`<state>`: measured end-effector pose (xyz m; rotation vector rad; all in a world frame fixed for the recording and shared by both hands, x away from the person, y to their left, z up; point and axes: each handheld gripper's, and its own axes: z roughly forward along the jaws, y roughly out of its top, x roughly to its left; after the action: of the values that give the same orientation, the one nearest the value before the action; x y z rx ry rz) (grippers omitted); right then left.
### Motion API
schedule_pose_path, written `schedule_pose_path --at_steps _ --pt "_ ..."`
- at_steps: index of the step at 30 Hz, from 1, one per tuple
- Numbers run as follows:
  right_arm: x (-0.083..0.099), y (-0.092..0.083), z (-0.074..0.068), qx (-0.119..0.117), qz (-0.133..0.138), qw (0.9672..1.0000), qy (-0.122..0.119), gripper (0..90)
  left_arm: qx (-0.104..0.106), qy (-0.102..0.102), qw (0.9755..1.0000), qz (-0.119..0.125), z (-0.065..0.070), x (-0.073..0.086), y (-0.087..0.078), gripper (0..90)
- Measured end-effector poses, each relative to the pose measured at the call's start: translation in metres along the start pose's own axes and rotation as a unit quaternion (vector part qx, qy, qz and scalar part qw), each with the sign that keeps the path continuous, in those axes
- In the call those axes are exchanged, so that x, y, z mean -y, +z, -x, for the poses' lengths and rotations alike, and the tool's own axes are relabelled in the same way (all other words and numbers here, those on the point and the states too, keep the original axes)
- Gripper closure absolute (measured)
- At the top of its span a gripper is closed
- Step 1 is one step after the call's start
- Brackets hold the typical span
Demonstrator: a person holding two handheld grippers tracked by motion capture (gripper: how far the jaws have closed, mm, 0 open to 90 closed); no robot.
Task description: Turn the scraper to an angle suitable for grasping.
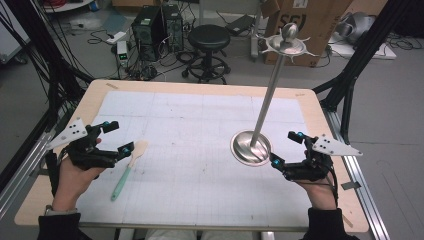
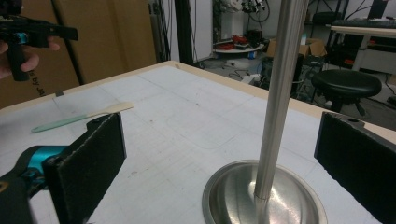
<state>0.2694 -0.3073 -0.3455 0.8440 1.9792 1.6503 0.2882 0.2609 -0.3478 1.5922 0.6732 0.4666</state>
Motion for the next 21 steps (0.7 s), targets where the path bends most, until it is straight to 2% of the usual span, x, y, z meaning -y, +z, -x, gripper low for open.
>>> schedule_pose_path --at_steps 5,7,9,10,11,12,14,15,16,17,18,21 --pt "0.001 0.000 0.002 0.003 0.000 1.0000 0.003 1.1 -0.001 -0.003 1.0000 -0.008 -0.001 0.003 0.002 6.1" --pt "0.001 0.000 0.003 0.005 0.000 1.0000 0.004 1.1 0.000 0.006 0.9999 -0.008 -0.001 0.004 0.003 6.1" --pt "0.002 0.000 0.003 0.005 0.000 1.0000 0.006 1.1 0.007 0.004 0.9999 -0.011 0.000 0.004 0.004 6.1" --pt "0.002 -0.001 0.003 0.007 -0.002 0.9999 0.008 1.1 0.007 0.008 0.9999 -0.012 0.000 0.005 0.004 9.8" --pt "0.002 -0.001 0.003 0.007 -0.002 0.9999 0.008 1.1 0.000 0.012 0.9998 -0.018 0.000 0.005 0.004 9.8" --pt "0.002 0.000 0.004 0.008 -0.001 0.9999 0.009 1.1 -0.001 0.012 0.9997 -0.022 0.000 0.005 0.004 22.8" --pt "0.003 0.000 0.005 0.009 -0.002 0.9999 0.009 1.1 0.002 0.014 0.9996 -0.026 0.000 0.006 0.004 37.4" --pt "0.003 0.000 0.005 0.009 -0.003 0.9999 0.011 1.1 -0.001 0.016 0.9995 -0.028 0.000 0.007 0.004 43.6" --pt "0.003 0.000 0.005 0.009 -0.003 0.9999 0.011 1.1 -0.006 0.016 0.9994 -0.030 0.000 0.009 0.003 43.6" --pt "0.003 0.000 0.005 0.010 -0.003 0.9999 0.010 1.1 -0.014 0.014 0.9991 -0.038 -0.001 0.010 0.003 55.5" --pt "0.003 0.000 0.005 0.010 -0.003 0.9999 0.010 1.1 -0.027 0.013 0.9988 -0.039 -0.002 0.012 0.002 55.5" --pt "0.003 0.002 0.006 0.010 -0.004 0.9999 0.010 1.1 -0.033 -0.004 0.9981 -0.052 -0.006 0.017 0.000 71.5"
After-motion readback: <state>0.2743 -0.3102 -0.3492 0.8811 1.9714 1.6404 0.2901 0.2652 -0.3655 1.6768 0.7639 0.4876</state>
